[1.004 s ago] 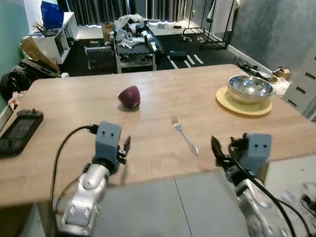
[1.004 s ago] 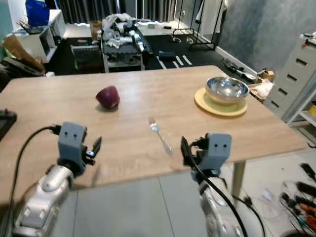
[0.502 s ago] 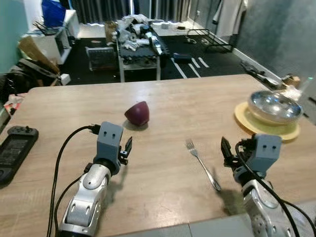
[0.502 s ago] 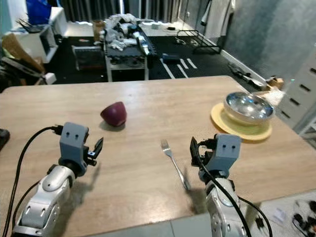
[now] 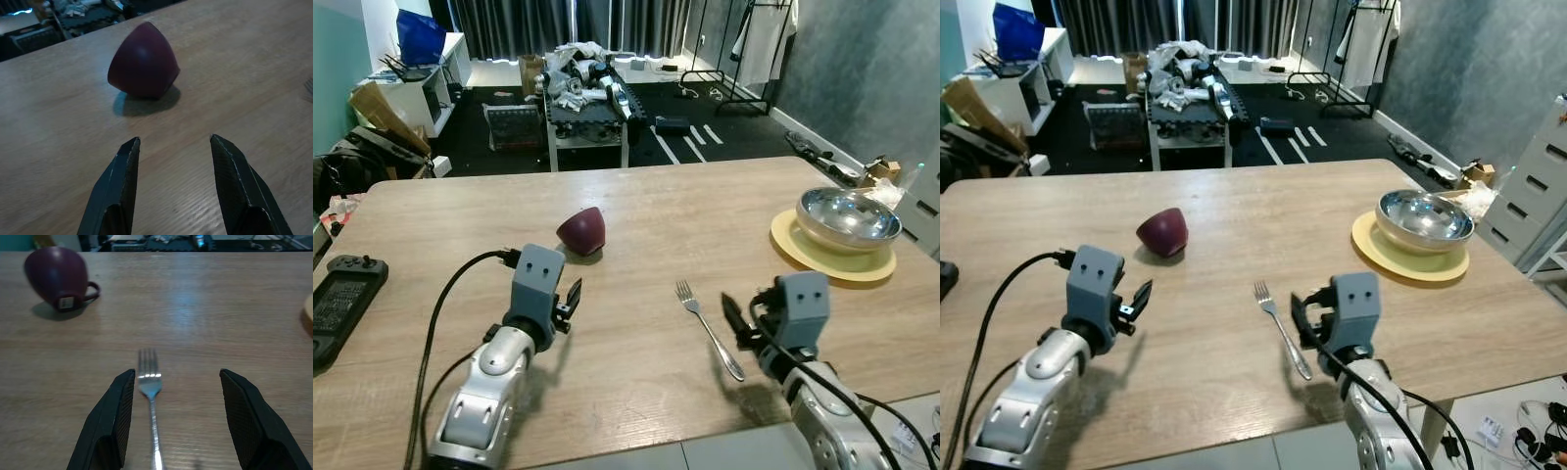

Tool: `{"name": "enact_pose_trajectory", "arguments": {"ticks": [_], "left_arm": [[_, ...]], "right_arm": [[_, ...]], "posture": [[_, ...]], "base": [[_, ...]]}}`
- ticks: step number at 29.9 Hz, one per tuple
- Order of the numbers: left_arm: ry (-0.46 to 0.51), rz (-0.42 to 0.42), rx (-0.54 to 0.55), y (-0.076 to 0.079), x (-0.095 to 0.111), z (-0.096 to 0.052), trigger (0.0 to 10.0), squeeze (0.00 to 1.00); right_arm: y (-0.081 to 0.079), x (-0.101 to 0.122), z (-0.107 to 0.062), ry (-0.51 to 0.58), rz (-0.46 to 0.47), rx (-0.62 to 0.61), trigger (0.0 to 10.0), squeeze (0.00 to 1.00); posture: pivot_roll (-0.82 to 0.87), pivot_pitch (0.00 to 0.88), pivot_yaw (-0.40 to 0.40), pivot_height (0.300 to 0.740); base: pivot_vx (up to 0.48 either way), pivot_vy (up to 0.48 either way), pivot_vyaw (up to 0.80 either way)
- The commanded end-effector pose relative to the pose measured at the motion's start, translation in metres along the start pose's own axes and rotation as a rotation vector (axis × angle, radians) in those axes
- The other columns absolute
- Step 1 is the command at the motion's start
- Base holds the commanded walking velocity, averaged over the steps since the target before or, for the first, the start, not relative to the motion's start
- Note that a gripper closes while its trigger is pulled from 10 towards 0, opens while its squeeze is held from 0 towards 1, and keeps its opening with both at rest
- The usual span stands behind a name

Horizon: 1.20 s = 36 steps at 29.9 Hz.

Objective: Setting the table

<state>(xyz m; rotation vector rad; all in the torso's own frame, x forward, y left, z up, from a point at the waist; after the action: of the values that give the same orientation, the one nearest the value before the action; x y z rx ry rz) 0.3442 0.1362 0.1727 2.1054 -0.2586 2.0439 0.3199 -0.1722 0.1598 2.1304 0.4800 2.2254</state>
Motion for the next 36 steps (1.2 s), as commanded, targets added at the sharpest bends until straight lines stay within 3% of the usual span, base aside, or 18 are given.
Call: {"name": "enact_pose_trajectory", "arguments": {"ticks": [1, 3, 5, 8, 11, 14, 23, 28, 29, 31, 32, 33, 36], "left_arm": [[-0.018, 0.022, -0.040, -0.002, 0.003, 0.000, 10.0, 0.00], [-0.032, 0.033, -0.075, -0.005, 0.005, -0.001, 10.0, 0.00], [-0.051, 0.054, -0.182, -0.006, 0.012, -0.006, 10.0, 0.00], [-0.061, 0.072, -0.258, -0.005, 0.016, -0.011, 10.0, 0.00], [-0.078, 0.119, -0.464, -0.006, 0.029, -0.029, 10.0, 0.00], [-0.087, 0.130, -0.542, -0.006, 0.033, -0.037, 10.0, 0.00], [-0.121, 0.133, -0.657, -0.001, 0.036, -0.044, 10.0, 0.00], [-0.169, 0.115, -0.727, 0.005, 0.027, -0.049, 10.0, 0.00], [-0.173, 0.112, -0.733, 0.006, 0.025, -0.050, 10.0, 0.00], [-0.173, 0.112, -0.733, 0.006, 0.025, -0.050, 10.0, 0.00], [-0.175, 0.111, -0.735, 0.008, 0.024, -0.050, 10.0, 0.00], [-0.176, 0.104, -0.738, 0.009, 0.023, -0.050, 10.0, 0.00], [-0.178, 0.093, -0.744, 0.013, 0.020, -0.051, 10.0, 0.00]], "right_arm": [[-0.009, -0.004, 0.000, -0.029, -0.009, 0.027, 10.0, 0.00], [-0.015, -0.007, 0.002, -0.046, -0.008, 0.034, 10.0, 0.00], [-0.024, -0.015, 0.006, -0.094, -0.015, 0.024, 10.0, 0.00], [-0.025, -0.019, 0.007, -0.123, -0.020, 0.009, 10.0, 0.00], [-0.024, -0.031, 0.011, -0.187, -0.014, -0.042, 10.0, 0.00], [-0.023, -0.034, 0.011, -0.201, -0.010, -0.049, 10.0, 0.00], [-0.034, -0.043, 0.016, -0.240, -0.029, 0.008, 10.0, 0.00], [-0.039, -0.054, 0.016, -0.279, -0.075, 0.069, 10.0, 0.00], [-0.039, -0.056, 0.016, -0.289, -0.084, 0.073, 6.5, 0.00], [-0.039, -0.056, 0.016, -0.289, -0.084, 0.073, 6.5, 0.00], [-0.038, -0.058, 0.016, -0.300, -0.090, 0.077, 2.7, 0.00], [-0.037, -0.061, 0.015, -0.318, -0.097, 0.081, 0.1, 0.00], [-0.036, -0.066, 0.014, -0.350, -0.083, 0.088, 0.0, 0.00]], "posture": [[0.08, 0.063, 0.064, 0.740], [0.08, 0.063, 0.064, 0.740], [0.09, 0.069, 0.059, 0.740], [0.09, 0.072, 0.059, 0.740], [0.11, 0.075, 0.061, 0.740], [0.11, 0.078, 0.063, 0.740], [0.11, 0.090, 0.059, 0.740], [0.11, 0.107, 0.045, 0.740], [0.11, 0.109, 0.043, 0.740], [0.11, 0.109, 0.043, 0.740], [0.11, 0.112, 0.039, 0.740], [0.11, 0.117, 0.036, 0.740], [0.11, 0.123, 0.029, 0.740]], "base": [[0.000, 0.000, 0.00], [0.000, 0.000, 0.00], [0.000, 0.000, 0.00], [0.000, 0.000, 0.00], [0.000, 0.000, 0.00], [0.000, 0.000, 0.00], [0.000, 0.000, 0.00], [0.000, 0.000, 0.00], [0.000, 0.000, 0.00], [0.000, 0.000, 0.00], [0.000, 0.000, 0.00], [0.000, 0.000, 0.00], [0.000, 0.000, 0.00]]}}
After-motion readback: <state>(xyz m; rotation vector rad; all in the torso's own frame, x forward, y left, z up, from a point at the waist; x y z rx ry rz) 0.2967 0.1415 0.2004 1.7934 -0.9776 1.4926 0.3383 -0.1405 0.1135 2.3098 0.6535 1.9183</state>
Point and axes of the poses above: a point about 5 cm out from each wrist's last joint towards the gripper, its own z axis pointing out of the wrist towards the gripper, its own x axis along the axis of the wrist's last joint, y = z × x, the point moved 2 cm from there along z, pointing out of the wrist towards the gripper, and after that the axes turned 12 degrees about -z, right-handed, at the moved point
